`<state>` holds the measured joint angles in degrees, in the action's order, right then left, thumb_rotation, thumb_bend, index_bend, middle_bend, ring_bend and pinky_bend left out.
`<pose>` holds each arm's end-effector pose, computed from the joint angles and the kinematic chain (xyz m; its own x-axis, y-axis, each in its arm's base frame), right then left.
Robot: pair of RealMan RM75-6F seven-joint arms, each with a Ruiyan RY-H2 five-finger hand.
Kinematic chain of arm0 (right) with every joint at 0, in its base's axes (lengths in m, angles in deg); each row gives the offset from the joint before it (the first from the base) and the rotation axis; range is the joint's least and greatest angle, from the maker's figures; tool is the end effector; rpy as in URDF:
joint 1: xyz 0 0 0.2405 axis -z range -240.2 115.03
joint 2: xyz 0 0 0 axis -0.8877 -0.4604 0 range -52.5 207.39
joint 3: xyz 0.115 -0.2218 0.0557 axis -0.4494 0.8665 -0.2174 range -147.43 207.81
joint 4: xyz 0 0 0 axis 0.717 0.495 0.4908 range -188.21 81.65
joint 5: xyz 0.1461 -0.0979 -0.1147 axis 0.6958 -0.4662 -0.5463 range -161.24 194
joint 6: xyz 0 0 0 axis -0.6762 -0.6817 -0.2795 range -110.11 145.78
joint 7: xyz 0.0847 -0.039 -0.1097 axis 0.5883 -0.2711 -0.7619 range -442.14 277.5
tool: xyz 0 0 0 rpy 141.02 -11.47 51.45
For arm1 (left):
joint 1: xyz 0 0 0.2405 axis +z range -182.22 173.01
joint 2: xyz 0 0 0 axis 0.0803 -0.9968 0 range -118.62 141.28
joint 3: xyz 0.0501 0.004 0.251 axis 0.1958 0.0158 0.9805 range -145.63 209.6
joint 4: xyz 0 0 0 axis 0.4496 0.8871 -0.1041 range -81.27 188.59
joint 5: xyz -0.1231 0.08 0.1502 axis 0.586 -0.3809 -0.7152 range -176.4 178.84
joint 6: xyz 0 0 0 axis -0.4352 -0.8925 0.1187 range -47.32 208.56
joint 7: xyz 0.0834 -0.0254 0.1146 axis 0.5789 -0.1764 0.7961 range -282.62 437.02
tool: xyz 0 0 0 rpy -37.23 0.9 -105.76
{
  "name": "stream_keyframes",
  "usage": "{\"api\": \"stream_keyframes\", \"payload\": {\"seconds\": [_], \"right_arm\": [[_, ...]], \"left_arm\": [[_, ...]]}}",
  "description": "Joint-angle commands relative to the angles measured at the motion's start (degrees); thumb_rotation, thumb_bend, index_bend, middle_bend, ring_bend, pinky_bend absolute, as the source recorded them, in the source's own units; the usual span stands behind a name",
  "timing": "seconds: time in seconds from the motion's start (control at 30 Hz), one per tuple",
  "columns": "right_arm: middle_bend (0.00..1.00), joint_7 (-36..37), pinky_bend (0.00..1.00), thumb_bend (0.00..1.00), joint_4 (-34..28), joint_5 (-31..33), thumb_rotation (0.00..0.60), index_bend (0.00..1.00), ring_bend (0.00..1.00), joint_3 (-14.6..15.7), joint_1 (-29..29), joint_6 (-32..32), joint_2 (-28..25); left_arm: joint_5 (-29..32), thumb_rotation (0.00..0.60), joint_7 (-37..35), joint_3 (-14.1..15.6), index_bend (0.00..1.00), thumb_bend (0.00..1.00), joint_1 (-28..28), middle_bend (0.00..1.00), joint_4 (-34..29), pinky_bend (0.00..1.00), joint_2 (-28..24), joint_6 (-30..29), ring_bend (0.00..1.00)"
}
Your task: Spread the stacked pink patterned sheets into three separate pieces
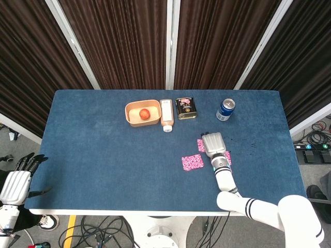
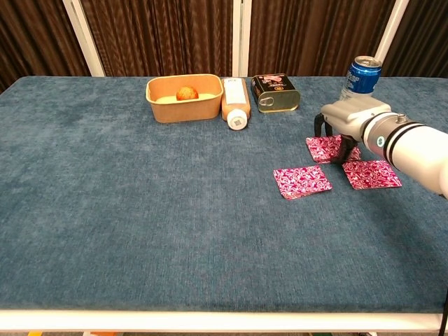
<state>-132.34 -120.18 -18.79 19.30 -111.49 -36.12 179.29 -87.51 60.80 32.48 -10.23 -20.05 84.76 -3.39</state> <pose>-0.1832 -0.3774 -0.0660 0.6956 -0.3413 0.6322 -0.7067 -0.1665 0.6877 -0.3548 0.1769 0.1250 0.2871 0.0746 0.9550 0.9577 -0.0433 -0.2846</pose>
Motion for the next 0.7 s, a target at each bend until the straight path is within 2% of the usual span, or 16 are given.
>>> {"api": "stream_keyframes", "payload": {"seconds": [0.03, 0.17, 0.33, 0.43, 0.7], "right_arm": [[0.32, -0.22, 0.71, 0.22, 0.21, 0.35, 0.600, 0.36, 0.63, 0.23, -0.06, 0.17, -0.10], [0.28, -0.31, 0.71, 0.21, -0.03, 0.67, 0.600, 0.30, 0.62, 0.45, -0.14, 0.56, -0.39], [0.17, 0.57, 0.71, 0.20, -0.22, 0.06, 0.600, 0.15, 0.60, 0.49, -0.24, 0.76, -0.49], [0.13, 0.97, 0.71, 0.20, -0.26, -0.24, 0.600, 0.10, 0.59, 0.56, -0.25, 0.76, -0.53], [0.13, 2.04, 0.71, 0.19, -3.09, -1.24, 0.600, 0.09, 0.59, 0.01, -0.03, -0.61, -2.65]], "left_arm": [[0.06, 0.600, -0.15, -0.06, 0.18, 0.00, 0.04, 0.13, 0.09, 0.10, -0.02, -0.07, 0.04], [0.04, 0.600, -0.32, -0.01, 0.18, 0.00, 0.07, 0.13, 0.26, 0.10, 0.01, -0.05, 0.04], [0.01, 0.600, -0.32, 0.02, 0.18, 0.00, 0.13, 0.13, 0.42, 0.10, 0.13, -0.12, 0.04], [0.01, 0.600, -0.39, -0.01, 0.18, 0.00, 0.16, 0.13, 0.45, 0.10, 0.12, -0.20, 0.04], [0.01, 0.600, -0.49, -0.02, 0.18, 0.00, 0.11, 0.13, 0.51, 0.10, 0.11, -0.07, 0.04]]}}
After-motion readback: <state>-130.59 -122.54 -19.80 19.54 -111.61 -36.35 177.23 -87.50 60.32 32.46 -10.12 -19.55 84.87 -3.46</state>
